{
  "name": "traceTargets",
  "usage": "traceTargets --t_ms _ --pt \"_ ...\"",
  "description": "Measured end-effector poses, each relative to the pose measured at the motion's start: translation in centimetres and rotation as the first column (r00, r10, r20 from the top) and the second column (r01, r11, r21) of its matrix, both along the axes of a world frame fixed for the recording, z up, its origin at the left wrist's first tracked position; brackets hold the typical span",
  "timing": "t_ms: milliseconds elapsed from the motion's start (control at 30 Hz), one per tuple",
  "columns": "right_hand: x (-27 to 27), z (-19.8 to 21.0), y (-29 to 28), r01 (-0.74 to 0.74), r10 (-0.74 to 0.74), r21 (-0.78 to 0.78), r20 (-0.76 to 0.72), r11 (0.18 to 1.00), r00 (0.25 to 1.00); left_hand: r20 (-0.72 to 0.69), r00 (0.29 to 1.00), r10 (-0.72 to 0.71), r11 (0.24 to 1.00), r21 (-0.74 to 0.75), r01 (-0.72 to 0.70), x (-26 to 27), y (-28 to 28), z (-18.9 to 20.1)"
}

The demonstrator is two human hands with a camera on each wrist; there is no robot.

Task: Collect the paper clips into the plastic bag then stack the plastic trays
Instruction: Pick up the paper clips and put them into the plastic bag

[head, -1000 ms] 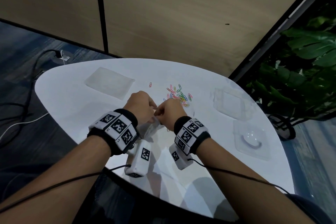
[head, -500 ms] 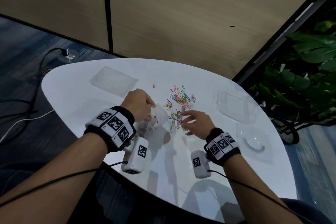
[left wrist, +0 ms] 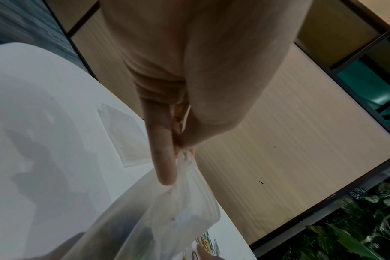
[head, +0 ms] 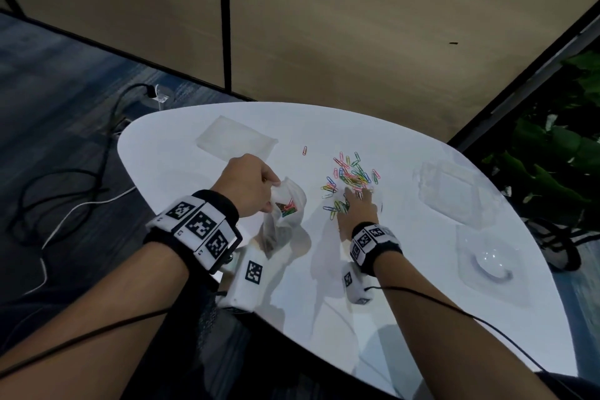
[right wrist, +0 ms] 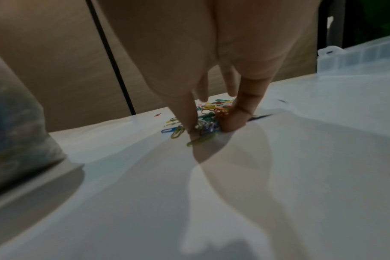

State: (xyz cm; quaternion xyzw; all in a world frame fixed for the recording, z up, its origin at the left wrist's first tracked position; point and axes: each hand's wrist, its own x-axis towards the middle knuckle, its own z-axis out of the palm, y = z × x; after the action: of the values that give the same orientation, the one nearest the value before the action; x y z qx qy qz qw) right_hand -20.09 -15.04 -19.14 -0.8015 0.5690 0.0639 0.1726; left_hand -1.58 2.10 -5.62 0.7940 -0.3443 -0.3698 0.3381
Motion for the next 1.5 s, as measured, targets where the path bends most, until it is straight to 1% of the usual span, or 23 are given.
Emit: traceTargets --t_ms 100,167,267,333,367,433,467,533,600,633,700,800,867,900,933,967,1033,1067,1167,1200,1267,1433,1500 --pt "0.3 0.1 -0.5 -0.111 0.107 -0.054 -0.084 0.992 0.991 -0.003 1.000 -0.011 1.000 0.006 0.011 -0.1 -0.1 0.0" --pt "0.1 0.4 -0.6 -0.129 0.120 -0.102 -0.090 0.986 0.989 -0.003 1.000 -0.008 1.000 0.010 0.008 -0.3 -0.3 -0.1" --pt "-0.7 1.1 -1.2 -0.052 0.049 -0.101 -0.026 0.994 0.998 0.004 1.000 -0.007 1.000 0.016 0.007 -0.3 -0.4 -0.1" --pt "-1.7 1.6 -1.7 0.067 -0.063 -0.047 0.097 0.997 0.993 0.008 1.000 -0.007 1.000 0.022 0.007 -0.3 -0.4 -0.1" --pt "-2.4 1.7 -2.1 0.143 -0.144 0.018 0.177 0.990 0.974 0.009 1.000 -0.007 1.000 0.026 0.006 -0.3 -0.3 -0.2" --pt "-3.5 2.2 -2.7 0.267 -0.328 0.221 0.317 0.938 0.890 0.012 1.000 -0.002 1.000 0.027 0.002 -0.2 -0.3 -0.3" --pt "-3.7 2.7 -2.8 0.294 -0.418 0.343 0.377 0.892 0.827 0.011 1.000 -0.001 1.000 0.027 0.000 -0.2 -0.3 -0.4" --pt "-3.7 4.0 -2.9 0.273 -0.581 0.550 0.524 0.789 0.623 0.010 1.000 -0.001 1.000 0.026 0.000 -0.3 -0.5 -0.4" --pt "-2.9 6.1 -2.3 0.136 -0.662 0.680 0.617 0.721 0.424 0.010 1.000 -0.010 1.000 0.030 0.009 -0.6 -0.6 -0.3" --pt "-2.3 7.3 -1.7 0.041 -0.673 0.712 0.642 0.701 0.368 0.012 1.000 -0.015 0.999 0.033 0.015 -0.7 -0.6 -0.3" --pt "-1.0 9.6 -0.3 -0.119 -0.672 0.739 0.657 0.663 0.343 0.025 1.000 -0.015 0.999 0.031 0.014 -1.0 -0.8 -0.3" --pt "1.0 11.7 2.3 -0.247 -0.653 0.756 0.651 0.607 0.388 0.056 0.998 -0.001 1.000 0.025 -0.001 -1.2 -0.9 -0.4" --pt "2.2 12.3 4.0 -0.281 -0.602 0.748 0.655 0.601 0.456 0.060 0.998 -0.011 1.000 0.030 0.009 -1.3 -1.0 -0.5" --pt "2.8 12.2 4.7 -0.278 -0.556 0.735 0.659 0.618 0.506 0.061 0.998 -0.019 0.999 0.032 0.017 -1.4 -1.0 -0.5" --pt "3.3 12.0 5.3 -0.273 -0.499 0.714 0.664 0.645 0.557 0.059 0.998 -0.021 0.999 0.032 0.019 -1.4 -1.0 -0.5" --pt "3.7 11.8 5.8 -0.258 -0.409 0.665 0.671 0.701 0.619 0.056 0.998 -0.015 0.999 0.029 0.014 -1.4 -1.0 -0.5" --pt "4.4 11.1 6.3 -0.204 -0.186 0.488 0.637 0.849 0.748 0.043 0.999 0.002 1.000 0.020 -0.003 -1.3 -1.0 -0.5" --pt "4.7 10.9 6.6 -0.183 -0.099 0.392 0.598 0.901 0.796 0.035 0.999 0.010 1.000 0.017 -0.010 -1.3 -1.0 -0.5" --pt "5.8 11.1 7.3 -0.204 0.102 0.173 0.466 0.964 0.879 0.028 1.000 0.006 1.000 -0.001 -0.006 -1.3 -0.9 -0.2" --pt "6.1 11.1 7.7 -0.234 0.178 0.097 0.400 0.967 0.899 0.032 0.999 0.002 1.000 -0.007 -0.002 -1.4 -0.9 -0.1" --pt "6.6 11.2 8.3 -0.284 0.259 0.037 0.309 0.958 0.915 0.043 0.999 -0.004 1.000 -0.009 0.004 -1.5 -0.8 0.1" --pt "6.9 11.3 8.6 -0.314 0.313 -0.041 0.258 0.949 0.914 0.068 0.997 -0.029 1.000 -0.002 0.030 -1.4 -0.7 0.1" --pt "6.9 11.3 8.7 -0.371 0.370 -0.042 0.236 0.928 0.898 0.080 0.996 -0.041 0.999 0.011 0.040 -1.4 -0.6 0.0"
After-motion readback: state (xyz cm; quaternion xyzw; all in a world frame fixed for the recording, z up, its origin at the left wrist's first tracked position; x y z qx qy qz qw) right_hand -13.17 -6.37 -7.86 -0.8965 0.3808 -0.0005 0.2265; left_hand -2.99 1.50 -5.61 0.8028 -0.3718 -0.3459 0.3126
